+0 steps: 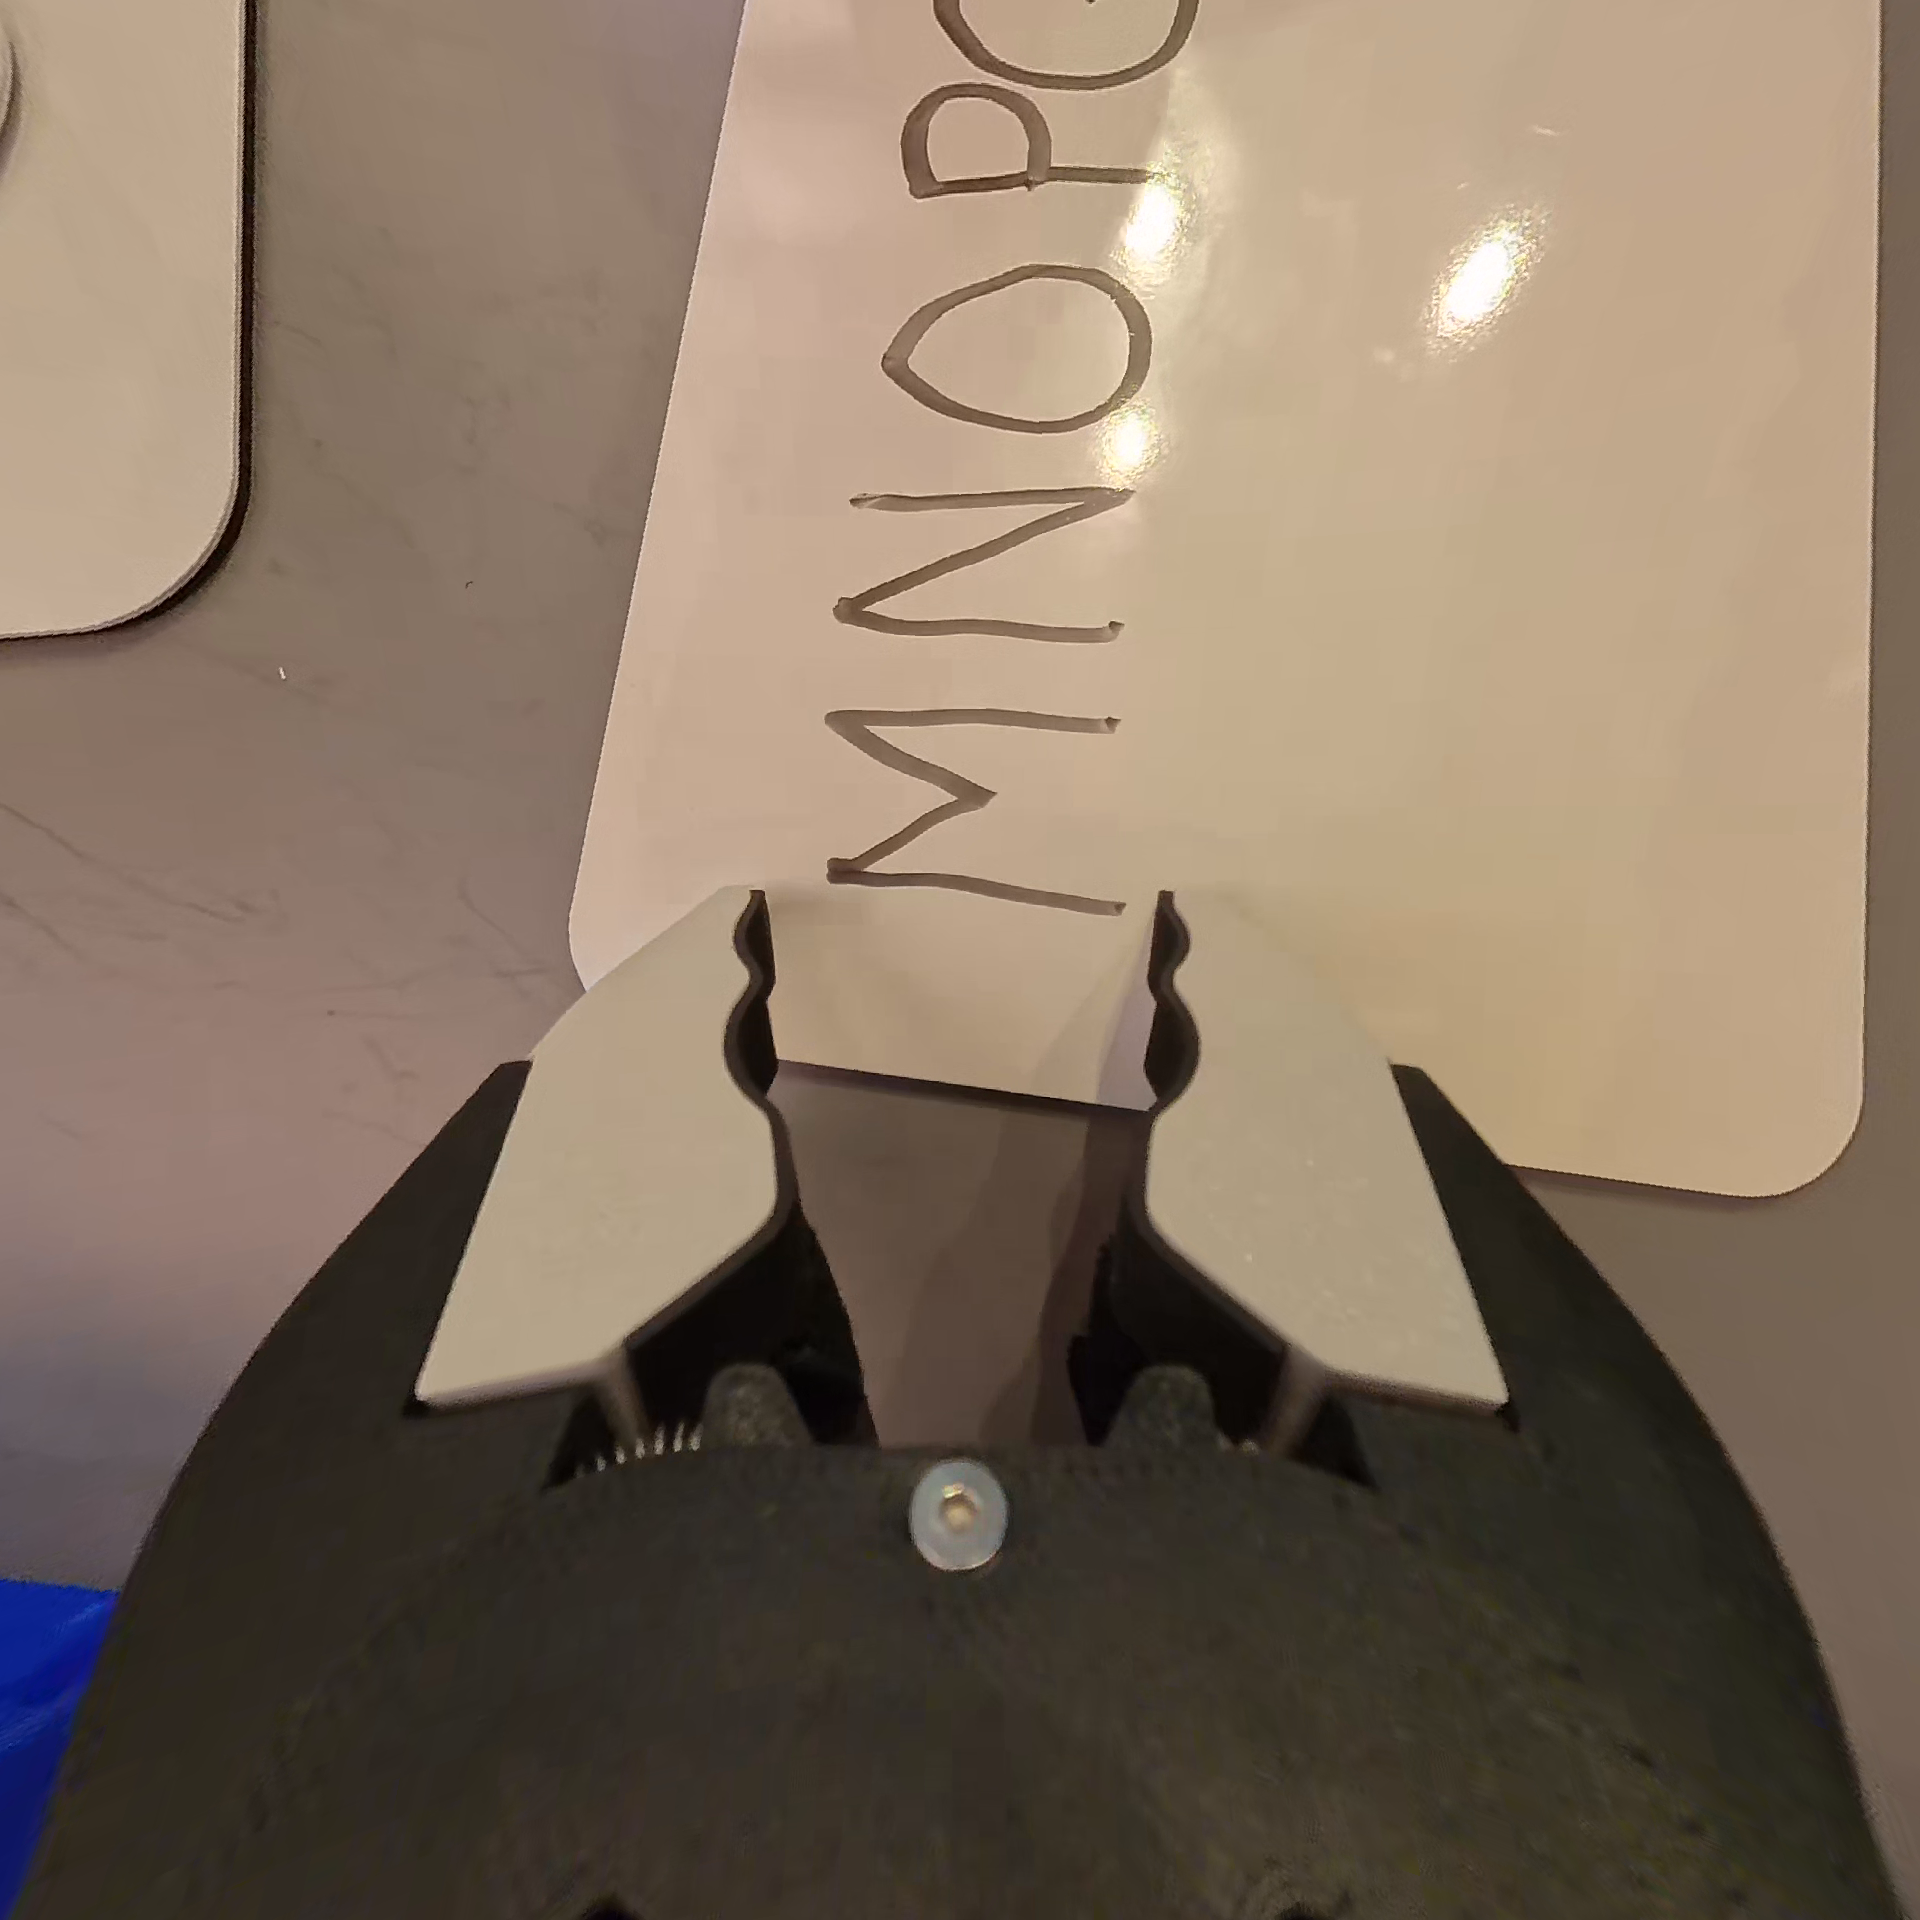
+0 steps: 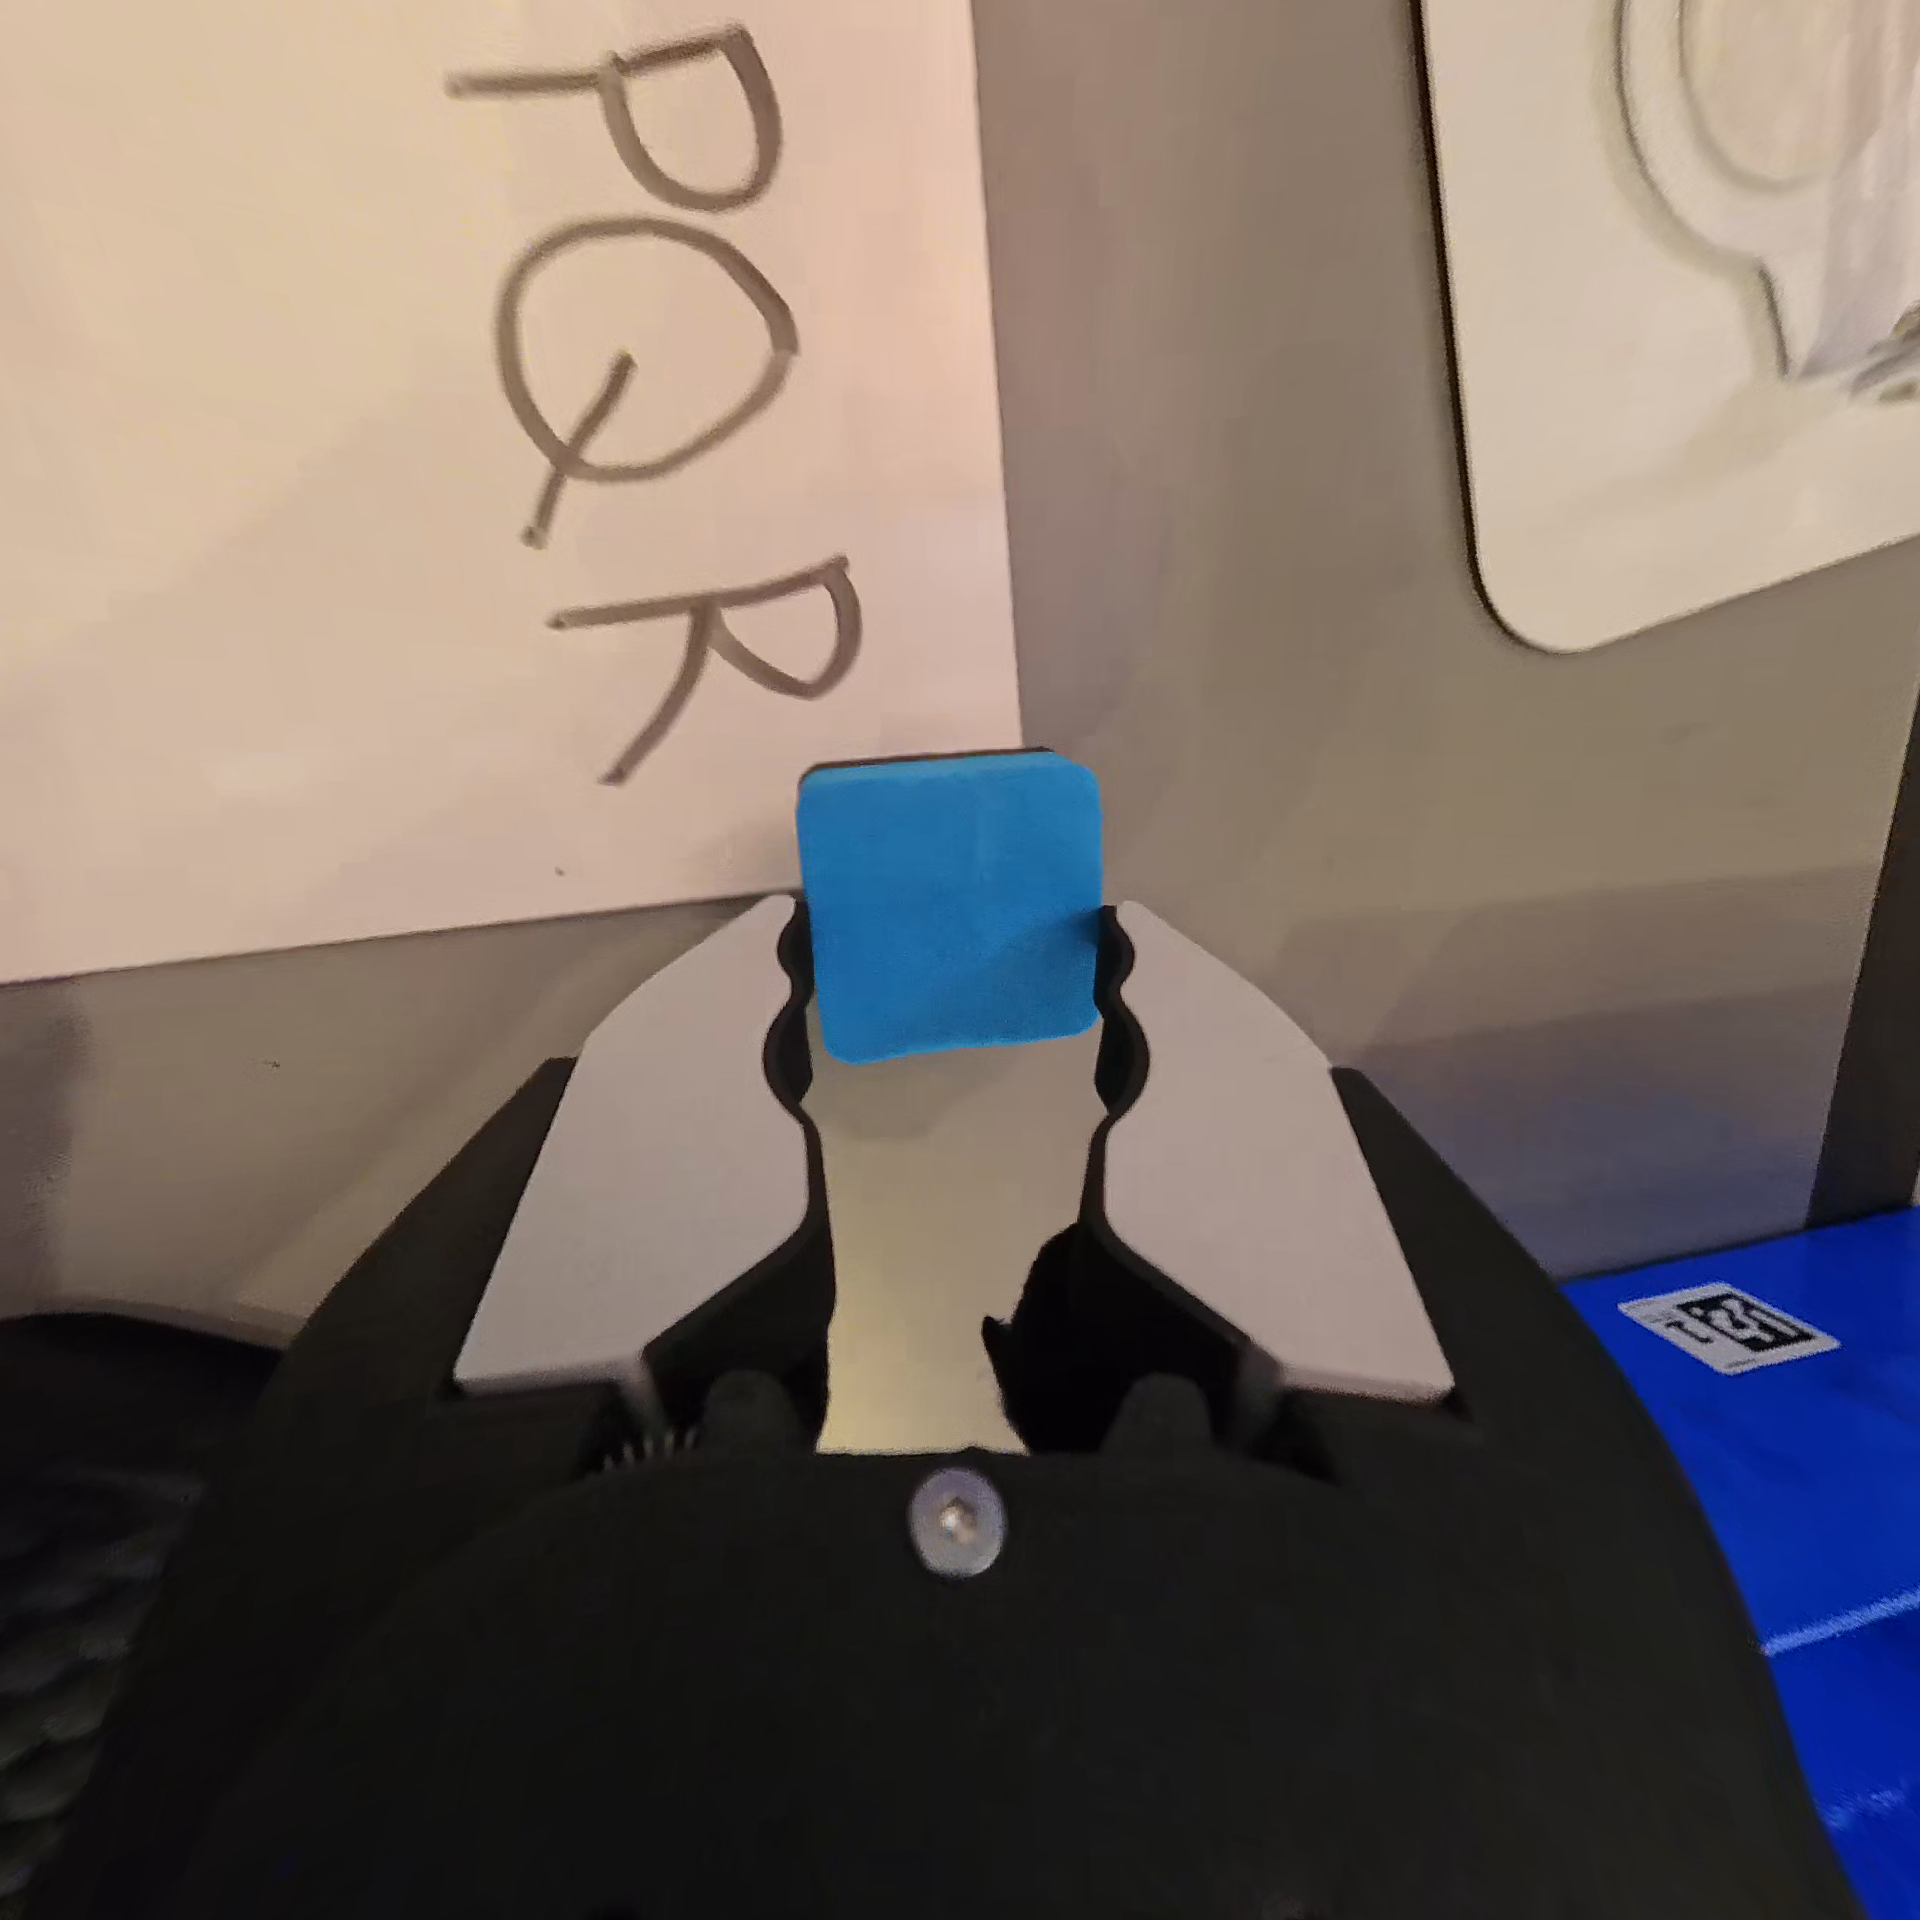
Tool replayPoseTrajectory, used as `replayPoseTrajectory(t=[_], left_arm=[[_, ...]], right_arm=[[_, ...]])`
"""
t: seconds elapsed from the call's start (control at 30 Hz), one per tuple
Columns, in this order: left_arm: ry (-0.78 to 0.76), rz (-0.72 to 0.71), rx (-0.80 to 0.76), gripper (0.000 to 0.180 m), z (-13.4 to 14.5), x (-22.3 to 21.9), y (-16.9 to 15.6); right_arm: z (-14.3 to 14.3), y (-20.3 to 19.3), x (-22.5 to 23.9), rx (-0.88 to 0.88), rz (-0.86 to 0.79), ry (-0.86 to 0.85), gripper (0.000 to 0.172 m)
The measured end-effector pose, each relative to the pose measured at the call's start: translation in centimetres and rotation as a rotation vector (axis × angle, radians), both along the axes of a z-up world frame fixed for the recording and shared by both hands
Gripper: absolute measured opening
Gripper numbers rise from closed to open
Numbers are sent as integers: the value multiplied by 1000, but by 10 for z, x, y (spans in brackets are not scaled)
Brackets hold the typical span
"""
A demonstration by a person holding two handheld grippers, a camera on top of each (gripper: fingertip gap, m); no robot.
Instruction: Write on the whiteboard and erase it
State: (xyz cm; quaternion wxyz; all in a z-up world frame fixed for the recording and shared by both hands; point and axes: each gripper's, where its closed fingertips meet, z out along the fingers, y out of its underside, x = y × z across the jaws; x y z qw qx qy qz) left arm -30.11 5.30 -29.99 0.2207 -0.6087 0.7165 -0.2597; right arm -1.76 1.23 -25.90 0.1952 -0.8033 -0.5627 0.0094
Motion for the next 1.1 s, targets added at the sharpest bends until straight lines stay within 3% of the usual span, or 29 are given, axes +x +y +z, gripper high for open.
replayPoseTrajectory(t=[0.3, 0.5, 0.7, 0.87, 1.0, 1.1], left_arm=[[-14, 10, -4, 70, 0, 0, 0], [-22, 14, -5, 70, 0, 1, -1], [-22, 16, -5, 70, 0, 1, -1], [-21, 20, -6, 70, 0, 1, -1], [-19, 24, -6, 71, 0, 1, -1], [-22, 25, -7, 71, 0, 1, -1]], right_arm=[[-12, -10, -36, -45, 63, 27, 54], [-17, -14, -39, -51, 53, 37, 68], [-7, -10, -40, -15, 62, 51, 54], [-24, -8, -35, -46, 63, -24, 59], [-20, -8, -41, -46, 67, 21, 48], [-17, -7, -41, -46, 59, 33, 50]])
